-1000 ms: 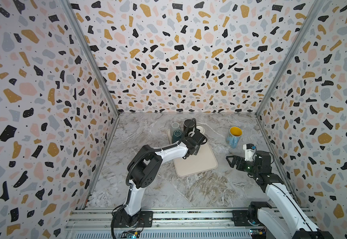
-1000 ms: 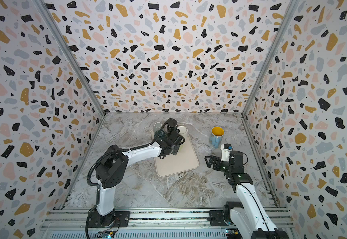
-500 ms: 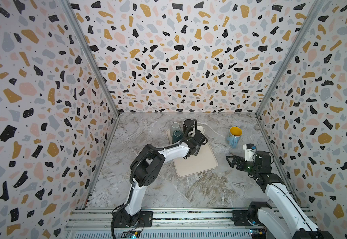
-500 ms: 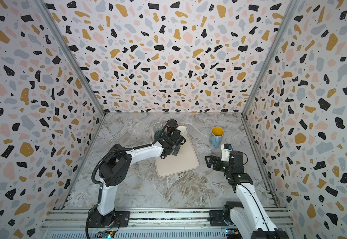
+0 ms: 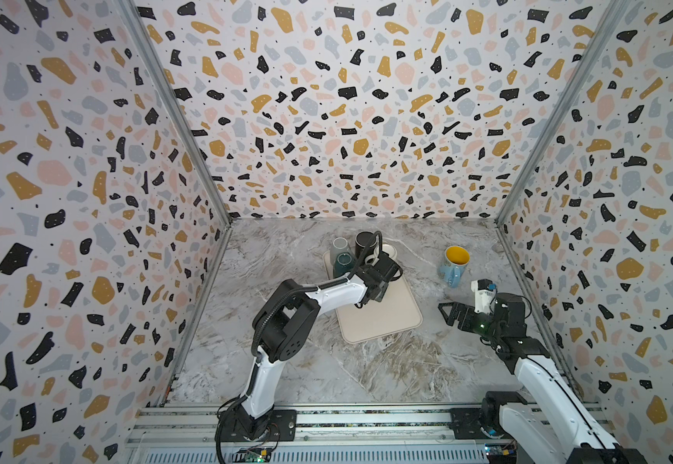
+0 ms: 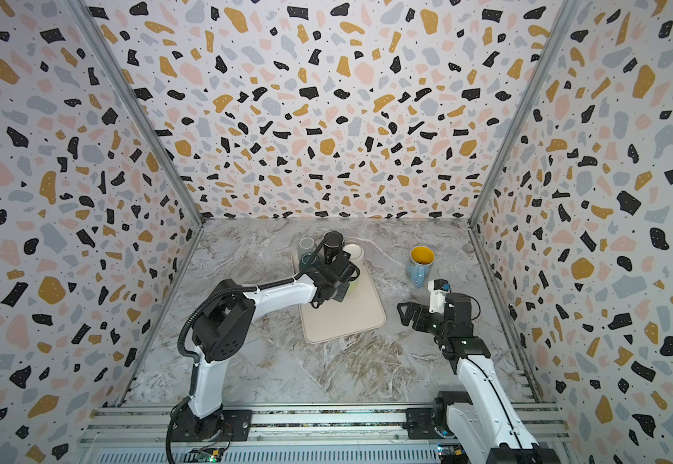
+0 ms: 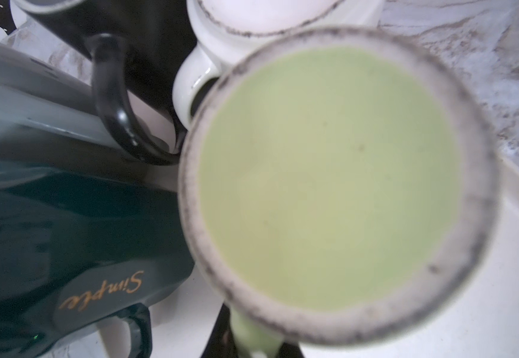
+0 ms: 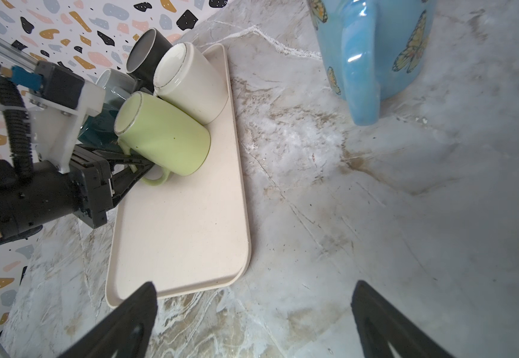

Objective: Turn the mug right side up
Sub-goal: Pick up the mug from the tray.

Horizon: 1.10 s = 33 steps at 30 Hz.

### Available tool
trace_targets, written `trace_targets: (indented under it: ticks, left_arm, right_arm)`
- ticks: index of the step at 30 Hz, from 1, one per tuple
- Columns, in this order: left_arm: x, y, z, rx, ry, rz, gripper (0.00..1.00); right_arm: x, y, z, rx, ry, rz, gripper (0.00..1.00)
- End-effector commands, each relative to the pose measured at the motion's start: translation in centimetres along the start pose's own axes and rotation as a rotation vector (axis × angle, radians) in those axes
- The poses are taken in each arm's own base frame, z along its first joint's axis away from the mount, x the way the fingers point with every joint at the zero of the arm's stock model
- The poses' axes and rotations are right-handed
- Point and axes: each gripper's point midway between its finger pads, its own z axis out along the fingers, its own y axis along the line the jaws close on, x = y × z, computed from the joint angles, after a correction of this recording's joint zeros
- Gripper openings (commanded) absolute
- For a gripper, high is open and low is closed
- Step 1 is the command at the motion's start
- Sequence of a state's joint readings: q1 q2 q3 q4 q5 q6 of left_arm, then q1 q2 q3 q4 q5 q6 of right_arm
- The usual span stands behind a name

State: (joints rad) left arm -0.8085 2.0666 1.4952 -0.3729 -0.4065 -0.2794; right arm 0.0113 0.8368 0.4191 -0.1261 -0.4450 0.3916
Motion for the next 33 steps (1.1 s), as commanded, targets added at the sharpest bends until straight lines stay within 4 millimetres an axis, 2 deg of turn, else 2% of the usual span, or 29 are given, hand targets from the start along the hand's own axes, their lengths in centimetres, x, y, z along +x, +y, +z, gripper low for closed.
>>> trace_targets:
  ticks: [1, 22, 25, 33]
  left_arm:
    - [-1.1, 0.1, -0.9, 0.006, -0.034, -0.015, 0.13]
    - [-1.0, -0.7, -2.5, 0.103, -0.069, -0.056, 0.08]
    - [-0.9, -0.8, -2.6, 0.113, -0.069, -0.057, 0.03]
    - [-0.7, -1.1, -2.8, 0.134, -0.066, -0.060, 0.04]
  right_arm:
    - [-0.1, 0.1, -0.1, -0.007, -0.009, -0.011, 0.99]
    - [0.2, -0.1, 0.2, -0.001, 0.007, 0.000, 0.99]
    - [0.3, -0.1, 0.2, -0.002, 0.008, 0.000, 0.99]
    - [0.3, -0.1, 0.2, -0.001, 0.008, -0.001, 0.99]
